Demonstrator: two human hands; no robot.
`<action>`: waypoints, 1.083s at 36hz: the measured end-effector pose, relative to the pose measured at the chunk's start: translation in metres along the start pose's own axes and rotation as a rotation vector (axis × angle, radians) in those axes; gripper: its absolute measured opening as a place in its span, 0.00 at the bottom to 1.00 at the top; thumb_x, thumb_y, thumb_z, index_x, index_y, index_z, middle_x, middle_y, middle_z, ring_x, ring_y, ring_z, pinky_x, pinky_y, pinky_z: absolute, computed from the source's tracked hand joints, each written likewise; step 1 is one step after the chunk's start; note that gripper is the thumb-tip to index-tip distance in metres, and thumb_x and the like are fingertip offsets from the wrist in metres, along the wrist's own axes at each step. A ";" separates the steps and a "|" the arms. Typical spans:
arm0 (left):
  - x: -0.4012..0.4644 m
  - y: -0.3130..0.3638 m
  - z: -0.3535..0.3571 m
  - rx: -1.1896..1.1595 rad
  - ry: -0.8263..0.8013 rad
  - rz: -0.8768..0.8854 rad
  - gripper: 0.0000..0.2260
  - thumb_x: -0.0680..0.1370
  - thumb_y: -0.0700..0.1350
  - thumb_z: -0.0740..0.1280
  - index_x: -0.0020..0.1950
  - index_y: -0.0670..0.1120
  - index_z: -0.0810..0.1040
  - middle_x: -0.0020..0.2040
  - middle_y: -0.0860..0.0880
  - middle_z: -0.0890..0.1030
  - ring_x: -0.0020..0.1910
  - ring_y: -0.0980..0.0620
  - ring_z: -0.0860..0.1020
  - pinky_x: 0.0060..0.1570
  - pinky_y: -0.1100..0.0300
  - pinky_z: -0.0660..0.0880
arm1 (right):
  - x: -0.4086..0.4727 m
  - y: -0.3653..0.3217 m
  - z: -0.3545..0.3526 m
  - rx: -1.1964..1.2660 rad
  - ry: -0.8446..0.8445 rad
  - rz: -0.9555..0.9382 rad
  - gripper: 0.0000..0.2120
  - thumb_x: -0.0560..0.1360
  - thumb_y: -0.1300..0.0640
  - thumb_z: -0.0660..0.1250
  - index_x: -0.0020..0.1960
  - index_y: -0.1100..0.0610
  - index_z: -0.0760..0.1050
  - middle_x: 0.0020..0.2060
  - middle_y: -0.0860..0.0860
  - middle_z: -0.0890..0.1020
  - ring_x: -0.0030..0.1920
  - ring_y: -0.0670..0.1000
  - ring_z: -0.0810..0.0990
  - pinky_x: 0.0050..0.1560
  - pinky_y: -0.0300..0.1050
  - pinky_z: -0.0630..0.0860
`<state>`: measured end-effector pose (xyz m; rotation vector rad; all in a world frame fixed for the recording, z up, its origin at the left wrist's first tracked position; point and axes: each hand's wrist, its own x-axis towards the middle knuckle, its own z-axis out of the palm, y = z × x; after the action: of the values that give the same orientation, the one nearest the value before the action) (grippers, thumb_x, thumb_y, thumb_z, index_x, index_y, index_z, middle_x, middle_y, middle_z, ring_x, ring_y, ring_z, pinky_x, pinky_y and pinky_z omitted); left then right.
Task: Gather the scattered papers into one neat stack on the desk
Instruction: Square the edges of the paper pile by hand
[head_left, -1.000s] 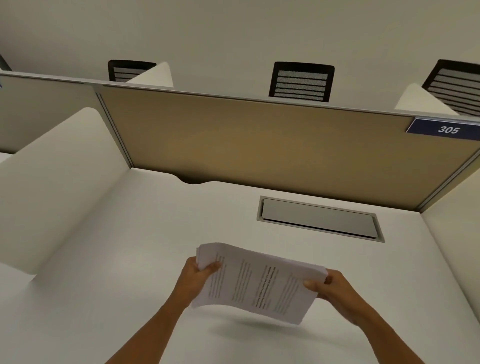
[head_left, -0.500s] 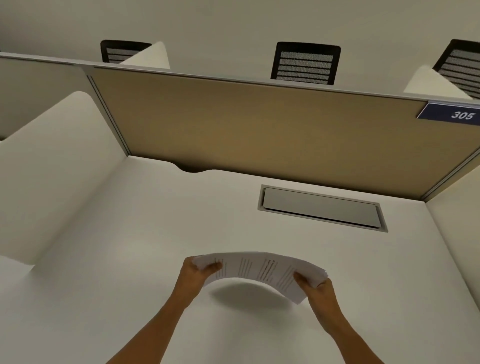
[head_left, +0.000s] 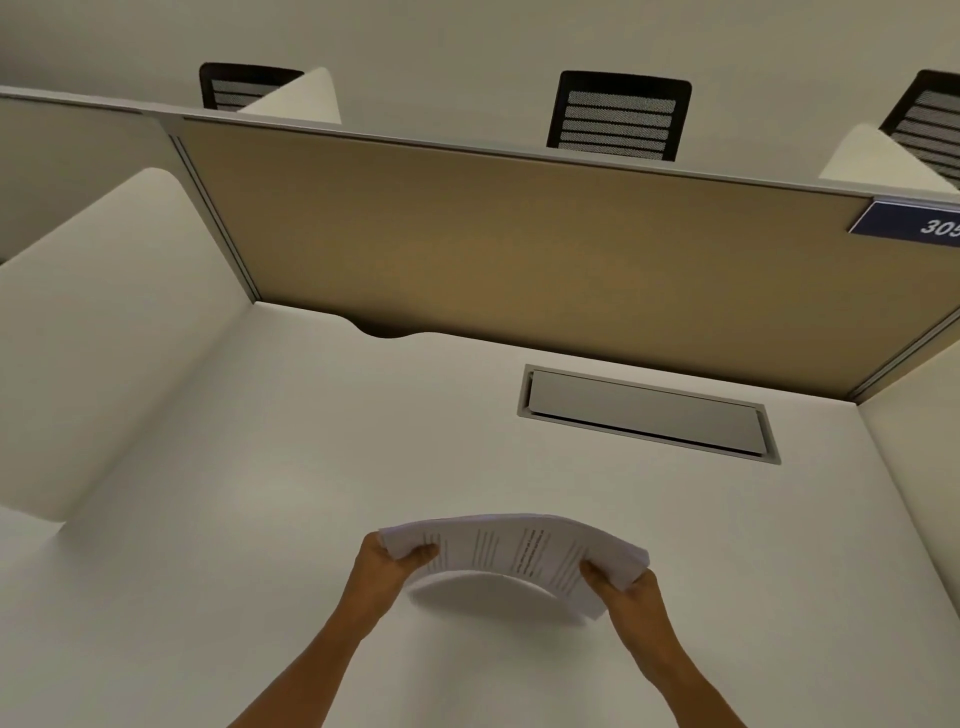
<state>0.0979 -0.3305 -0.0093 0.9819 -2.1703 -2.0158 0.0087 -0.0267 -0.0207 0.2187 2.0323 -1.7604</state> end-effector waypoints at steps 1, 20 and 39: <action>0.001 -0.001 -0.001 0.004 -0.004 0.003 0.13 0.71 0.37 0.77 0.45 0.55 0.85 0.41 0.53 0.88 0.40 0.57 0.85 0.35 0.66 0.80 | -0.001 0.000 0.000 -0.005 -0.003 0.008 0.11 0.74 0.59 0.74 0.53 0.46 0.81 0.45 0.43 0.88 0.45 0.43 0.86 0.39 0.36 0.81; 0.003 -0.012 0.000 0.040 -0.040 -0.009 0.11 0.73 0.38 0.75 0.50 0.52 0.84 0.45 0.49 0.87 0.47 0.52 0.84 0.45 0.62 0.79 | -0.001 0.008 -0.007 -0.071 -0.048 0.032 0.10 0.76 0.60 0.72 0.57 0.54 0.82 0.46 0.50 0.88 0.49 0.49 0.86 0.44 0.37 0.79; 0.001 -0.013 -0.001 0.054 -0.012 0.002 0.16 0.73 0.38 0.75 0.43 0.63 0.85 0.43 0.57 0.87 0.43 0.58 0.85 0.41 0.64 0.79 | 0.002 0.002 -0.011 -0.077 -0.068 0.017 0.08 0.78 0.59 0.69 0.52 0.48 0.84 0.44 0.48 0.89 0.47 0.45 0.86 0.39 0.34 0.80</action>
<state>0.1032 -0.3316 -0.0215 0.9759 -2.2425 -1.9770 0.0056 -0.0165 -0.0218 0.1503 2.0388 -1.6534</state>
